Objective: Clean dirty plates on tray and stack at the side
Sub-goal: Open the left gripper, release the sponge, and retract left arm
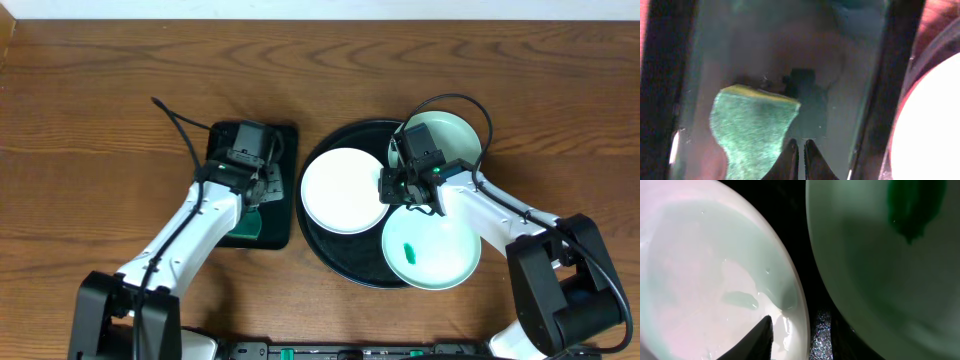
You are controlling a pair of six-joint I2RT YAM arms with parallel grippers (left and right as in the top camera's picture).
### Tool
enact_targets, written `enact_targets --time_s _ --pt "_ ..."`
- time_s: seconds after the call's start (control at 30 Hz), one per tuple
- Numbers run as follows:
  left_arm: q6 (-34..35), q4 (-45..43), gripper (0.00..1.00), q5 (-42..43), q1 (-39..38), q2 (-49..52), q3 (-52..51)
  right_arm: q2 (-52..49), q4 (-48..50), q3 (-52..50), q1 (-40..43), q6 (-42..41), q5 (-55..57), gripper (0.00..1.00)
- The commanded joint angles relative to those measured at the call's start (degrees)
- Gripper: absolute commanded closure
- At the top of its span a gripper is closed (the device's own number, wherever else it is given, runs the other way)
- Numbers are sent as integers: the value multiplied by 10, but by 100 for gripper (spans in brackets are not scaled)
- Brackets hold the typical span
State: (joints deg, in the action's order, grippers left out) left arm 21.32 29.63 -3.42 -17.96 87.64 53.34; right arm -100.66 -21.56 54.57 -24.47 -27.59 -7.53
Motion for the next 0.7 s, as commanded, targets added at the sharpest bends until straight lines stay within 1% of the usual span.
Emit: enact_targets --time_s 0.0,0.43,0.57,0.67 --pt "14 -10 92 0 -11 23 -7 -1 1 -2 -5 9 0 65" --pt "15 -47 91 1 -28 98 -7 -1 1 -2 -5 9 0 65" --pt "13 -50 92 59 -28 107 -7 -1 2 -2 -5 9 0 65" --pt "-7 -66 92 111 -28 107 -7 -1 2 -2 -5 9 0 65"
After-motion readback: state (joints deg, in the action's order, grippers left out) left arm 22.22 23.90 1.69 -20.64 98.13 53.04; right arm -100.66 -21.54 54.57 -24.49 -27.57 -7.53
